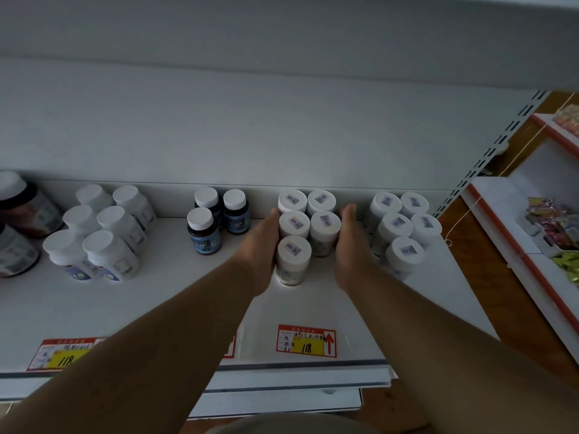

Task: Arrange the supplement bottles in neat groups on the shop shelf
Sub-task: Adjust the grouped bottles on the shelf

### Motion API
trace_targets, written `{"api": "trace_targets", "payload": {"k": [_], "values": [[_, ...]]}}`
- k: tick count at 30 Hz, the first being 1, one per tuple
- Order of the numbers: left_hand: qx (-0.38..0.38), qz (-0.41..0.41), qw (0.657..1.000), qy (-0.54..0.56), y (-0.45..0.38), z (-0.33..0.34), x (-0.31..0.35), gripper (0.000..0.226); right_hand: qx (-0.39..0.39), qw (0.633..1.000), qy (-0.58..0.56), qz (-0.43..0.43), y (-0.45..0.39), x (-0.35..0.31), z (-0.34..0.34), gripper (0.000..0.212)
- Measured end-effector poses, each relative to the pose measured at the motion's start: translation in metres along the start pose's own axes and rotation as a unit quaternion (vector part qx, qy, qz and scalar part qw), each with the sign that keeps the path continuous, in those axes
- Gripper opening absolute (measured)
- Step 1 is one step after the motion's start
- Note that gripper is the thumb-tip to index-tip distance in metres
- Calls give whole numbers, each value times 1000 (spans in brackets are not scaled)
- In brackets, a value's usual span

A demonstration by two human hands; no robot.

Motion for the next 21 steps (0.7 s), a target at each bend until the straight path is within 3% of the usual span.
{"api": "trace_targets", "payload": {"k": [4, 12, 14, 17, 19, 21], "values": [[6, -2, 1000, -12, -1, 1, 3, 45, -32, 999, 3, 9, 13, -14, 2, 71], [12, -9, 999, -41, 6, 1, 3, 39, -43, 999, 25, -3, 22, -23, -2, 58], [46, -21, 997, -59, 8, -8, -2, 35, -8, 999, 38, -13, 31, -23, -6, 49], [115, 29, 969, -218, 17, -27, -17, 21, 45, 993, 89, -58, 45, -6, -13, 22], [166, 41, 956, -240, 25, -38, -29, 31, 39, 983, 163, -81, 56, 12, -18, 12], [190, 36, 944, -267, 34, -40, -33, 34, 9, 966, 240, -100, 67, 26, -19, 26]]}}
Point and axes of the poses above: each hand's wrist, its own y-axis away from the middle knuckle, its own z-axis out of the palm, x = y × z, the point moved 1 cm from there along -y, towards the middle knuckle, and after that the axes turned 6 degrees about -z, right-handed, at the moved point
